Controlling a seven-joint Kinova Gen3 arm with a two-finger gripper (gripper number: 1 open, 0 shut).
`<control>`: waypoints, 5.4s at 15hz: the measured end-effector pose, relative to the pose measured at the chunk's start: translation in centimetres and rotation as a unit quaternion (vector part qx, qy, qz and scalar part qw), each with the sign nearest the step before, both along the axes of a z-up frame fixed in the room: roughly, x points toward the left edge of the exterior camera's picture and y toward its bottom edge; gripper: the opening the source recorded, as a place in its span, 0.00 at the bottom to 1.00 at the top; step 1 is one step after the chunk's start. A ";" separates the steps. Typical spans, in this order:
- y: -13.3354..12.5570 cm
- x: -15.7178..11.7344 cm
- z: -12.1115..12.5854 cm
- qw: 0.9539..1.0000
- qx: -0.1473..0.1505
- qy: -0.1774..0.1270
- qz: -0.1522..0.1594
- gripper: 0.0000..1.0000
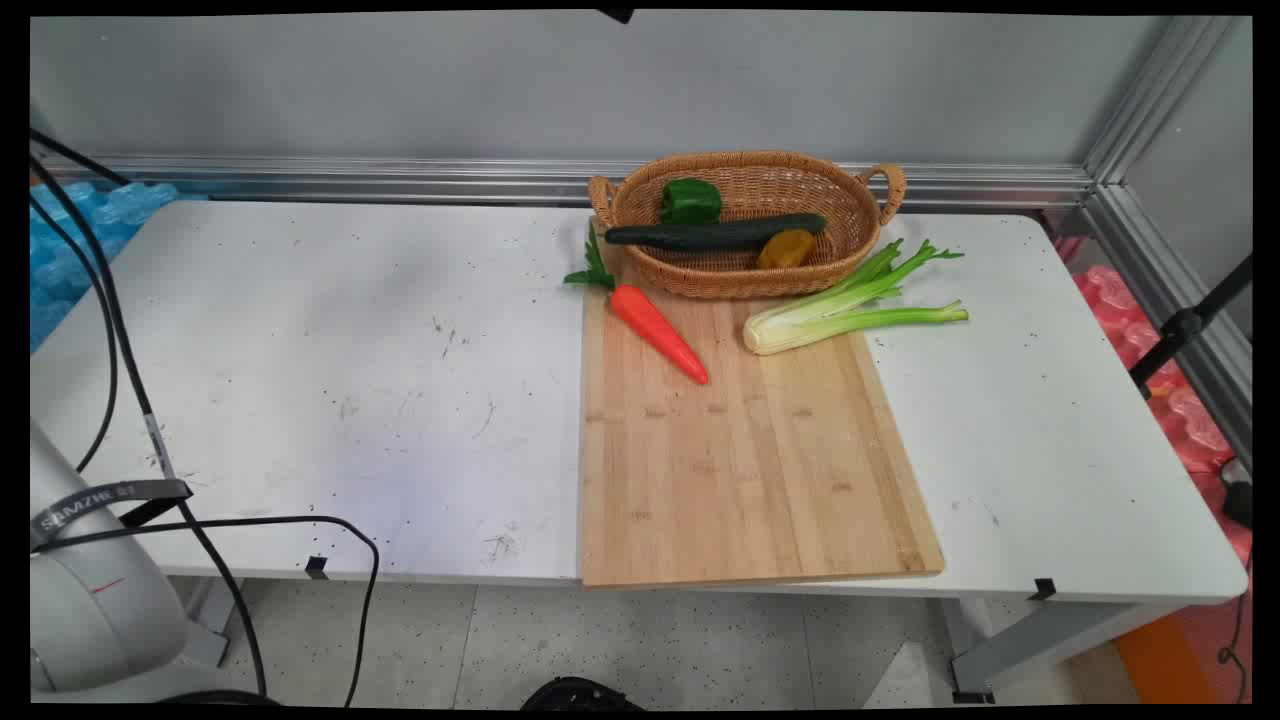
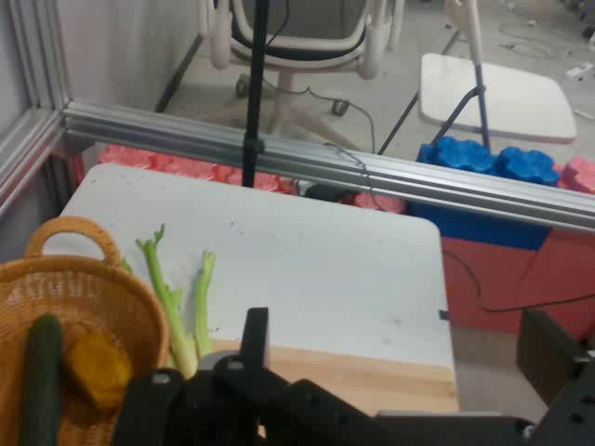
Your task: Pick up the cucumber from the vegetable basket, then place the picked object on the cutting board
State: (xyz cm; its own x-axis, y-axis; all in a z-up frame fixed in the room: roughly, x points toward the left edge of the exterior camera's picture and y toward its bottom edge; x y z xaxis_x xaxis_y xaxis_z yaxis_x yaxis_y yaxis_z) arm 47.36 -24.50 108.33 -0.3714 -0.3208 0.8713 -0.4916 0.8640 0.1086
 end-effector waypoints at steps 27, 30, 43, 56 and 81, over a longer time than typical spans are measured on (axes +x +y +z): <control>-17.4 -4.2 -14.0 0.969 0.075 -0.188 0.142 1.00; -19.3 -5.7 -16.1 0.964 0.089 -0.197 0.155 1.00; -26.0 -11.5 -25.4 0.943 0.144 -0.243 0.175 1.00; -27.4 -13.8 -27.7 0.939 0.162 -0.254 0.167 0.00; -12.3 -14.7 -10.8 0.958 0.119 -0.199 0.167 0.00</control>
State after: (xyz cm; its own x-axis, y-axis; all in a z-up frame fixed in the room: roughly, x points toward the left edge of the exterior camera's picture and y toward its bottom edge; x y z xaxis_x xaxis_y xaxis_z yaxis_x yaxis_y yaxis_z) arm 32.70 -36.81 97.52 -0.5013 -0.6518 0.5691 -0.7796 0.6256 0.0298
